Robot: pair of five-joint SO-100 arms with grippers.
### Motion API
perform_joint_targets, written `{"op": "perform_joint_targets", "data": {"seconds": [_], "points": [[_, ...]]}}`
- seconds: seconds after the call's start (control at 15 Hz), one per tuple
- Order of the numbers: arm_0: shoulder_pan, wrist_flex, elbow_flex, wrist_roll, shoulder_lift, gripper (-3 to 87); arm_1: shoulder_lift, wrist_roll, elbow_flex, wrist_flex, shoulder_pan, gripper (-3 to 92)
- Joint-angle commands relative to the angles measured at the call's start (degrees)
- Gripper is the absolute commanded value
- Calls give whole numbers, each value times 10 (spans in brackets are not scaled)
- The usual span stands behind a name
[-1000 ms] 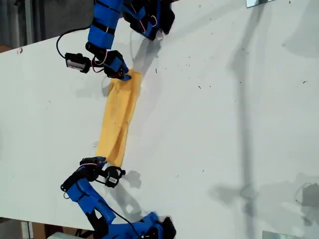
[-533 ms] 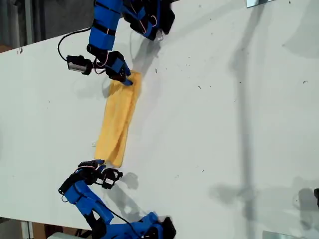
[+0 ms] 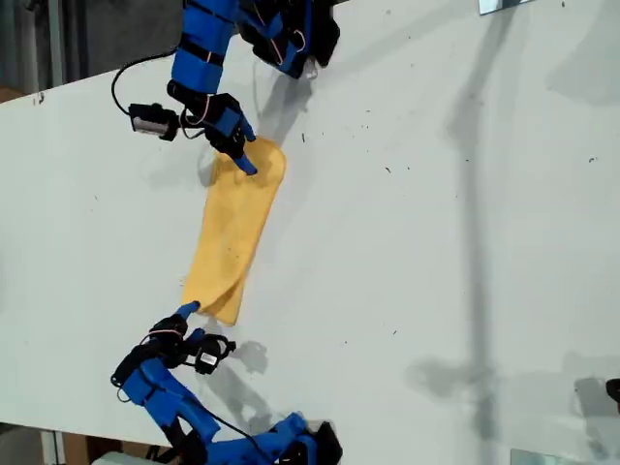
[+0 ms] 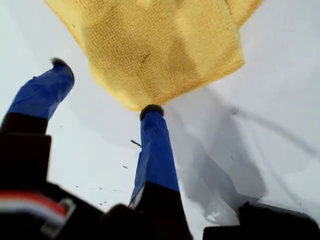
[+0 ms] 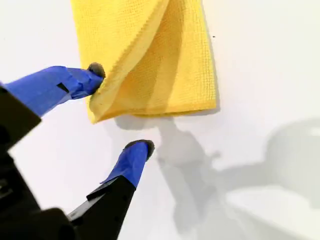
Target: Grasp corners of a square towel and fold twice.
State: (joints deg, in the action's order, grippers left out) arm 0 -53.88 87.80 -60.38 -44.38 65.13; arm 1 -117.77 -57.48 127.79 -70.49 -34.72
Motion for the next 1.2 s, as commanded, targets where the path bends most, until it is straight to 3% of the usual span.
{"op": "perform_joint_targets", "data": {"seconds": [0.0, 0.07, 0.2, 0.33, 0.67, 0.87, 1.13], "points": [[-8, -14, -4, -16, 54, 227, -56, 17, -24, -46, -20, 311], [-17, -20, -30, -22, 83, 223, -104, 25, -8, -54, -39, 309], [-19, -114, -165, -13, 181, 229, -147, 28, 38, -48, -56, 306], [-24, -76, -115, -15, 139, 234, -148, 25, 69, -23, -54, 305], [-31, -78, -120, -25, 140, 218, -99, 35, 111, 35, -77, 318], [-44, -75, -138, -29, 163, 214, 68, 52, 80, 69, -120, 324], [-68, -106, -221, -33, 250, 209, 217, 54, -11, 92, -105, 327]]}}
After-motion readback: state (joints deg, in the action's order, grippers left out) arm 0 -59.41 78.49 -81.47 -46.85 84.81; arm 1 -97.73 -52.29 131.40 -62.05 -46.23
